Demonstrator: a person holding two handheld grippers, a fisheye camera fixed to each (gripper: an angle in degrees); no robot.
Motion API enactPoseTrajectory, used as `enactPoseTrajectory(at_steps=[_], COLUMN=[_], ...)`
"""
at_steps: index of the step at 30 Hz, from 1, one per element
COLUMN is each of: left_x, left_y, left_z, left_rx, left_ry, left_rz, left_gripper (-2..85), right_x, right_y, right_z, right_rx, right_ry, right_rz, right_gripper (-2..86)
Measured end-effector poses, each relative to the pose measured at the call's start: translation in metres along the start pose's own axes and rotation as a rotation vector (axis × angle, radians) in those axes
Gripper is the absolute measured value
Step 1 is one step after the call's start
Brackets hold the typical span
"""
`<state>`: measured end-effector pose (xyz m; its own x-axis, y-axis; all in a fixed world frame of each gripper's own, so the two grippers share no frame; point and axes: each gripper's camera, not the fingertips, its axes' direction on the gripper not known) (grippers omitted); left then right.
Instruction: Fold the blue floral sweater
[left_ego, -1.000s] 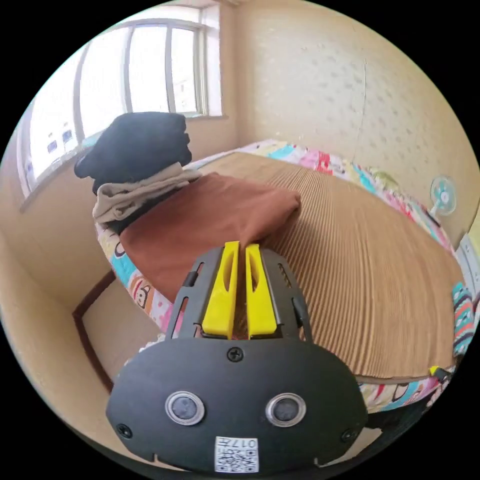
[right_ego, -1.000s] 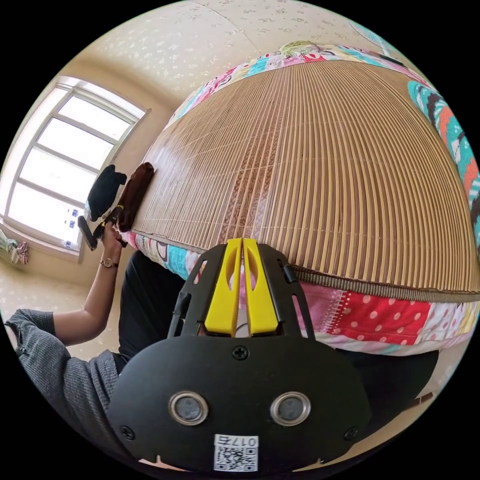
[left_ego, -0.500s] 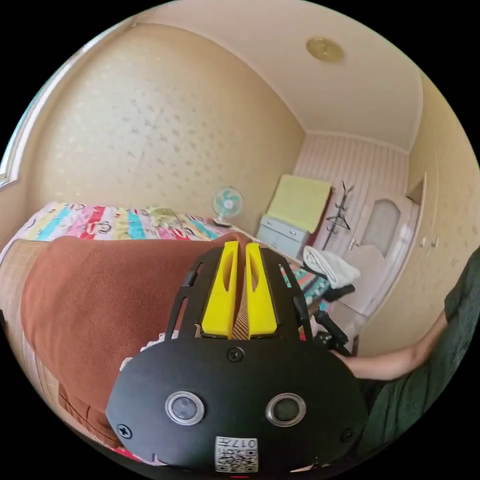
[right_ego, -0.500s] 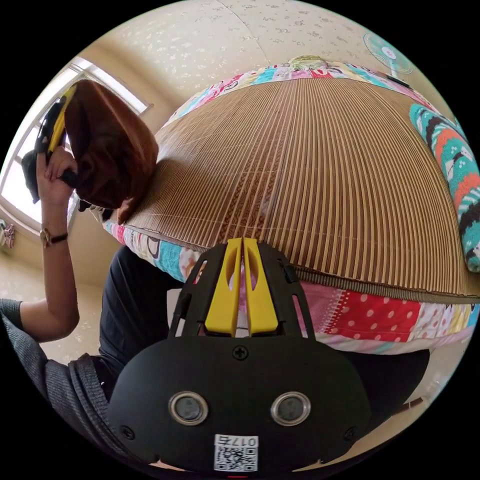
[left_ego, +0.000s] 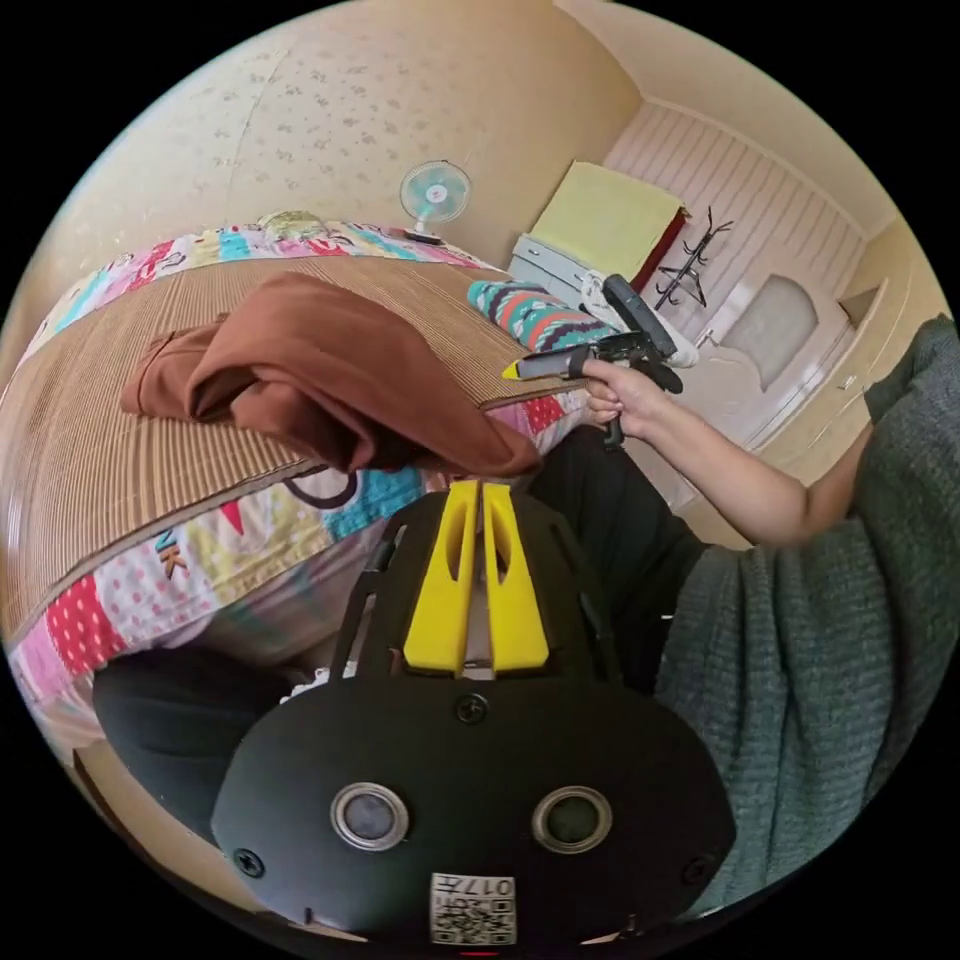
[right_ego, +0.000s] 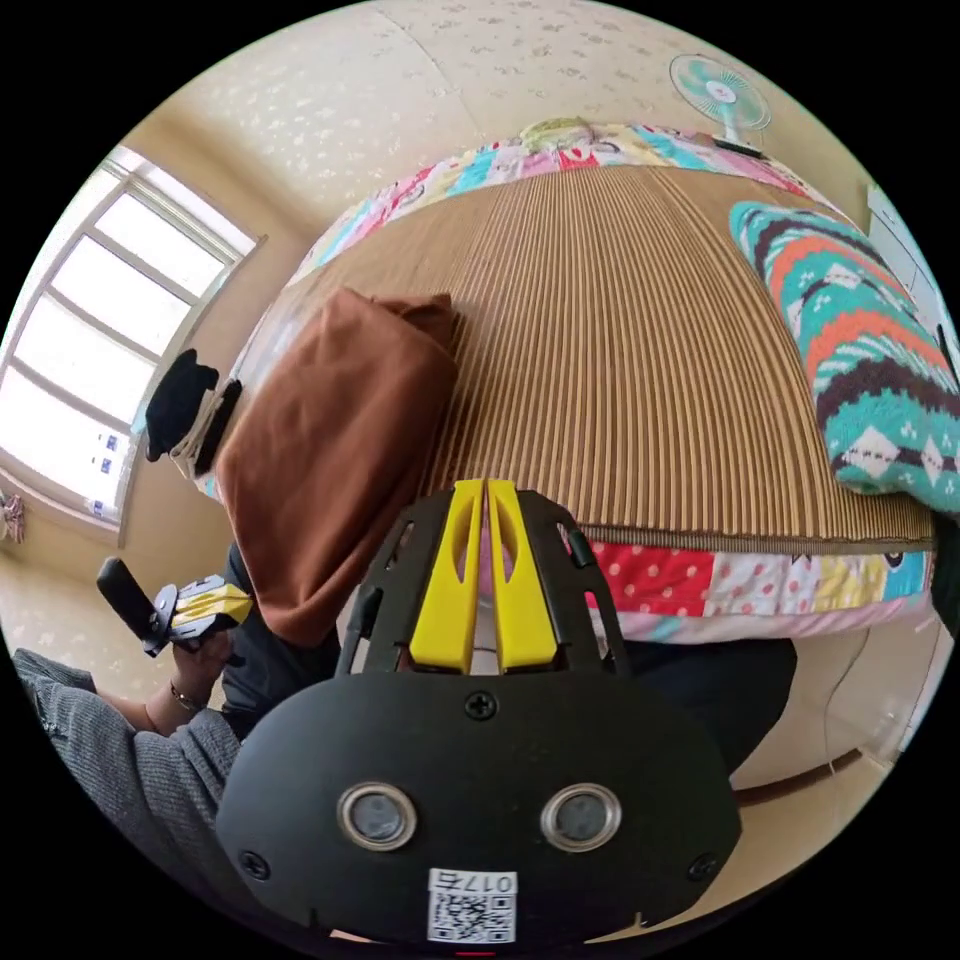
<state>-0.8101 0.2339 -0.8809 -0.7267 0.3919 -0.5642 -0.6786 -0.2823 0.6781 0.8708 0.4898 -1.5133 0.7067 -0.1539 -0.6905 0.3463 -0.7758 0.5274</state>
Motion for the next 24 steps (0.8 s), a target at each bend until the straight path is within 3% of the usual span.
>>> enactPoseTrajectory(at_steps=[2,6,9,13,16,20,24], left_x=[-0.022,-0.062,-0.079,-0.082,-0.098,-0.126,-0.155], left_y=[-0.002,-0.030,-0.056,-0.078,-0.081,-0.094,-0.105], left_z=[-0.014,-0.017,-0.023,-0.038,-0.049,-0.057,-0.085], left_rx=[0.043,0.071,0.117,0.141,0.153,0.159,0.296], left_ry=[-0.018,-0.080,-0.046,-0.028,-0.064,-0.039,-0.139], left_rz=[-0.078,-0.188,-0.265,-0.256,-0.339,-0.412,-0.518], left_gripper=[-0.5,-0.9,-1.0,-0.9,-0.5,2.1,6.2], right_x=[-0.008,-0.041,-0.053,-0.090,-0.133,-0.166,-0.195], right_y=[-0.037,-0.130,-0.206,-0.287,-0.334,-0.365,-0.357], right_z=[-0.015,0.027,0.092,0.141,0.194,0.247,0.248], right_rx=[0.136,0.109,0.019,-0.061,-0.247,-0.377,-0.488], right_ry=[-0.095,-0.114,-0.043,-0.102,-0.027,0.048,-0.005], right_rz=[-0.050,-0.215,-0.202,-0.236,-0.312,-0.369,-0.549], right_gripper=[4.4,8.0,9.2,11.4,12.8,12.4,7.1])
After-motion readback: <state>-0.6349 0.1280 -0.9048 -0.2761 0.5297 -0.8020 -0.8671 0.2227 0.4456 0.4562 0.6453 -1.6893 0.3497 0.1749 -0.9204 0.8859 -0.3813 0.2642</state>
